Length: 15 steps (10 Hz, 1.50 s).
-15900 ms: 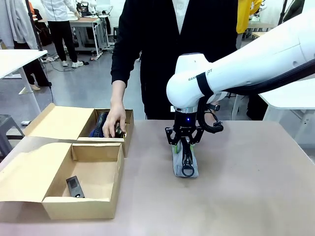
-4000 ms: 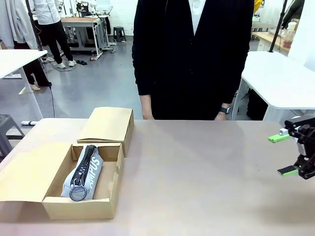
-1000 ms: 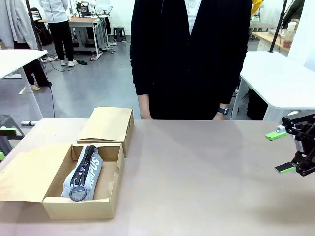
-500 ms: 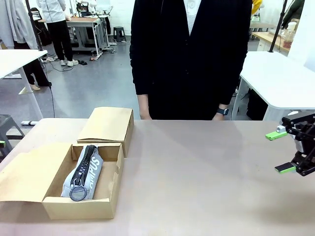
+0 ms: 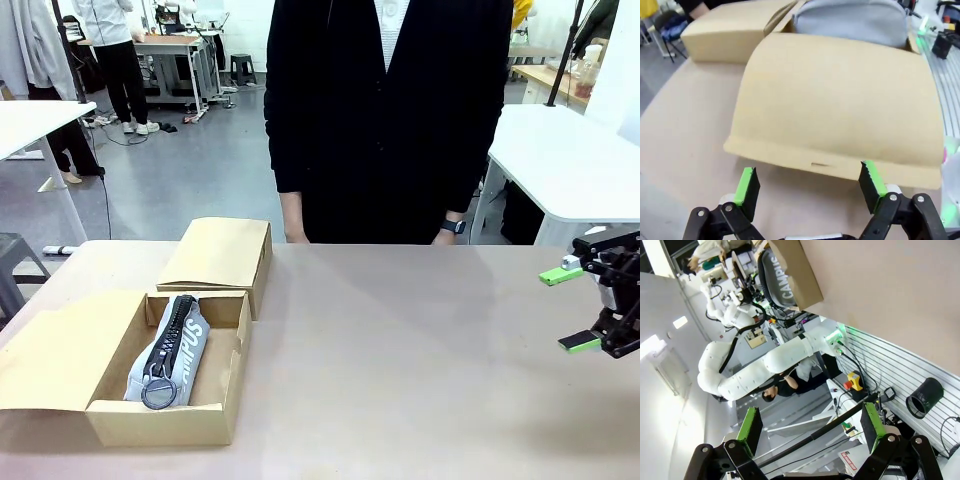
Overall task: Place items inside the box.
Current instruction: Close the lid of the Mailer Box closest to the robot.
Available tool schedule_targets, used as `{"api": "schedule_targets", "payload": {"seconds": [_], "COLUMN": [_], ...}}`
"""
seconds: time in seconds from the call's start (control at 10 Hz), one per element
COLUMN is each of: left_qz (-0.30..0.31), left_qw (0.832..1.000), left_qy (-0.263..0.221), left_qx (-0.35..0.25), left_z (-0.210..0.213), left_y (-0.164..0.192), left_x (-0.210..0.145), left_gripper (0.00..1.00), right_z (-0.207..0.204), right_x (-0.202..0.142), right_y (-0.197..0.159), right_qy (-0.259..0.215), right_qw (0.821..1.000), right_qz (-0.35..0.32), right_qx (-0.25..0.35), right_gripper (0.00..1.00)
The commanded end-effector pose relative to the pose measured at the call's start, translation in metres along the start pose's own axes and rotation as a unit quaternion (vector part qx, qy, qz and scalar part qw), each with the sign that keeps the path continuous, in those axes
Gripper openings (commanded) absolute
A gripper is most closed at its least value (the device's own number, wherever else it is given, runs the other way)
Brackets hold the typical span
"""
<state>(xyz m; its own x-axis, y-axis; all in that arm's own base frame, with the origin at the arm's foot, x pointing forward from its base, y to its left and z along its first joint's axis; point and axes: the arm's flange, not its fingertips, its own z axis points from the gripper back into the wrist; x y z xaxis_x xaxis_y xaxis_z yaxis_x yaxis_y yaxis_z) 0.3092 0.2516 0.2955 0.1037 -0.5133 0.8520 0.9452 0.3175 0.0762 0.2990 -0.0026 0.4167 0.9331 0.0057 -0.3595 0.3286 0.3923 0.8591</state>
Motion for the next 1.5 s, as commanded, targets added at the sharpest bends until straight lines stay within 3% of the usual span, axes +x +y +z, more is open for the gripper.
{"api": "schedule_targets", "payload": {"seconds": [0.0,0.4,0.7,1.4], "left_qz": [0.011,0.007,0.009,-0.034], "left_qw": [1.000,0.997,0.997,0.999], "left_qy": [0.026,0.077,0.075,-0.024], "left_qx": [0.006,0.003,0.001,-0.025], "left_z": [-0.016,-0.037,-0.045,-0.092], "left_y": [0.008,0.013,0.012,-0.005], "left_x": [-0.044,-0.058,-0.058,0.002], "left_gripper": [1.00,1.00,1.00,1.00], "right_z": [-0.001,-0.001,-0.001,-0.001], "right_x": [0.001,0.001,0.001,0.001], "right_y": [0.004,0.004,0.004,0.004], "right_qy": [-0.001,-0.001,-0.001,-0.001], "right_qw": [1.000,1.000,1.000,1.000], "right_qz": [0.005,0.005,0.005,0.005], "right_qx": [0.008,0.008,0.008,0.008], "right_gripper": [1.00,1.00,1.00,1.00]}}
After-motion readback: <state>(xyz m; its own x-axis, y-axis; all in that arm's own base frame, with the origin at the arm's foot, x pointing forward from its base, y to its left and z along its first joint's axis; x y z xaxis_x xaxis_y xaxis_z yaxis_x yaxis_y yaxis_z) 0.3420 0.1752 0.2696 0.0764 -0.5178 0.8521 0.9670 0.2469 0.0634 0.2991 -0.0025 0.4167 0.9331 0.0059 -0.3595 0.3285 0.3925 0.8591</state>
